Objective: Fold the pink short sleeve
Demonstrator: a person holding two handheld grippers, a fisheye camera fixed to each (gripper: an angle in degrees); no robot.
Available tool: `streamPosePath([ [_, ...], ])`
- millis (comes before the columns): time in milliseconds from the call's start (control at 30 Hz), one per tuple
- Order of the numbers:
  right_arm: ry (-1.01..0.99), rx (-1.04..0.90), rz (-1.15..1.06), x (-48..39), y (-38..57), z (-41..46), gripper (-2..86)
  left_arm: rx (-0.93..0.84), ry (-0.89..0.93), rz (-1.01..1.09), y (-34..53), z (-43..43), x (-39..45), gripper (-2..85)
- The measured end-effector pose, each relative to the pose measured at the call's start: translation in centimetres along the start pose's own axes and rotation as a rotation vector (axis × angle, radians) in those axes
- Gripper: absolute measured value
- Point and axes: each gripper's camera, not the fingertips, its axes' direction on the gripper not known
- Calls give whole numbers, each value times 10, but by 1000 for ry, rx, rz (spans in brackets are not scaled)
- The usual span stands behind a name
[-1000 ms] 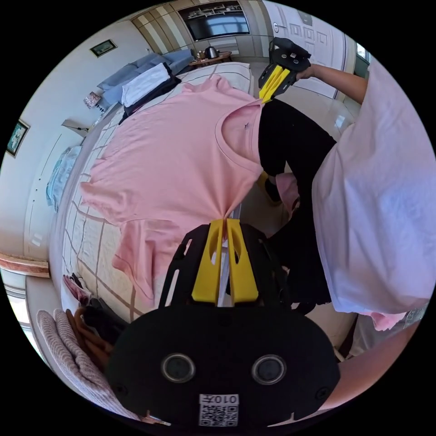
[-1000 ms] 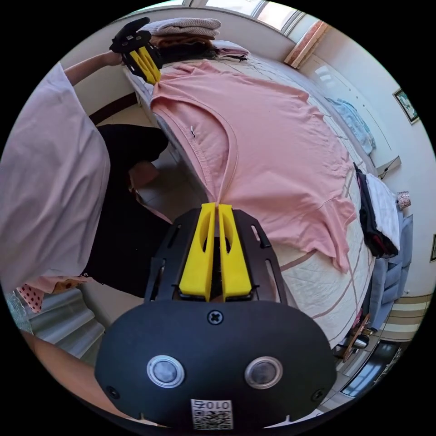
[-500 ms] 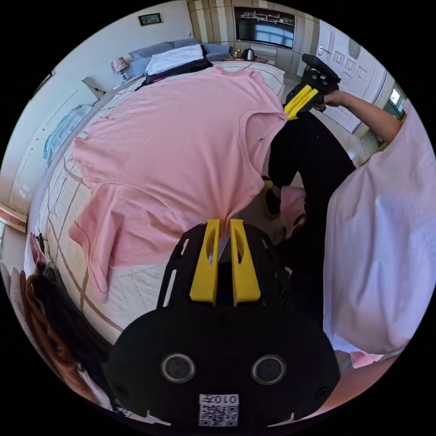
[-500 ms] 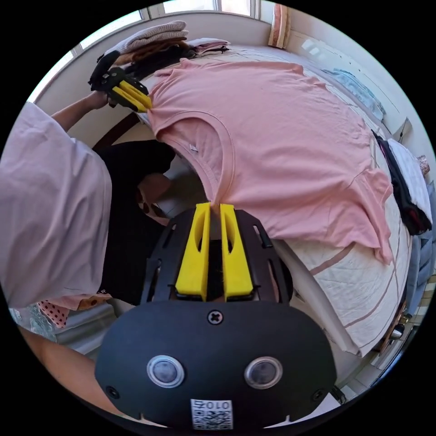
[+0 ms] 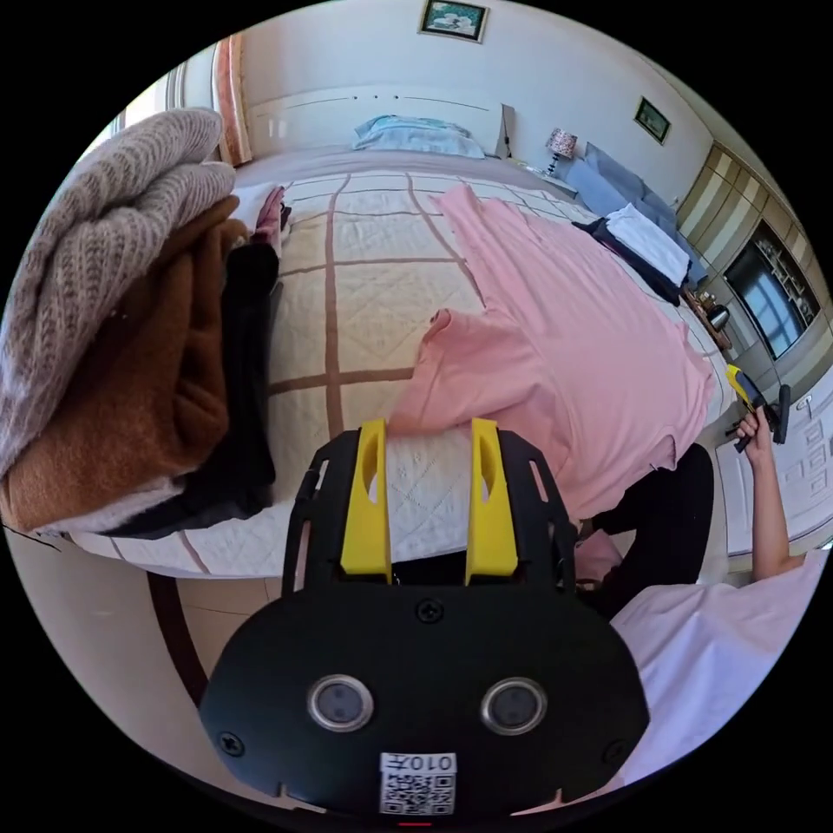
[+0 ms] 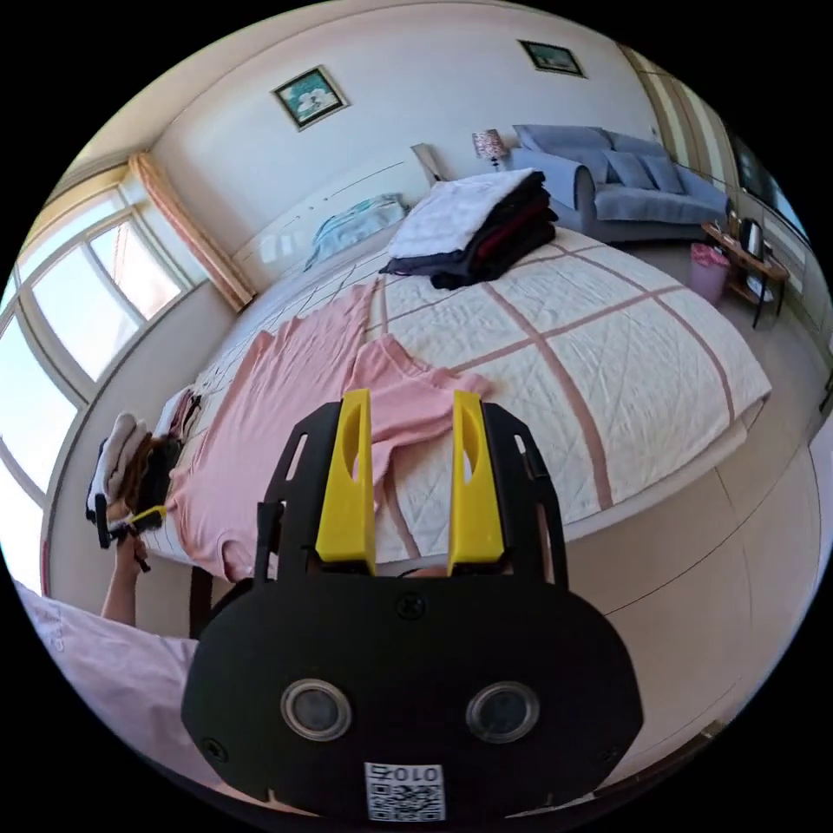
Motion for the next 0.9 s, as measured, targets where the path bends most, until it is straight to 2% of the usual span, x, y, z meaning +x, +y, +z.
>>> streamPosePath([
  [100, -15, -17, 73, 15, -8, 8, 121, 38, -72, 64, -14, -4, 11, 132],
  [200, -9, -93, 71, 8, -19, 27, 116, -13, -41, 107, -33, 9, 20, 124],
  [333, 152, -103, 29, -18, -26, 24, 63, 42, -63, 23, -41, 0, 14, 82],
  [467, 230, -102, -69, -29, -37, -8, 39, 103, 125, 7, -52, -44, -11, 55],
  [567, 110, -173, -23, -4, -51, -12, 40, 14, 190, -40, -65, -40, -33, 52],
  [633, 128, -251, -69, -6, -56, 1, 43, -46, 200, -66, -70, -18, -41, 54],
  [733, 179, -192, -101, -15, -62, -14, 74, -24, 233, -105, -76, -17, -49, 66],
  [800, 172, -90, -11, -6, -69, -39, 104, -24, 180, -110, -80, -29, -45, 74],
  [900, 145, 47, -59, -20, -91, -66, 102, -51, -87, -27, -95, -73, -14, 81],
])
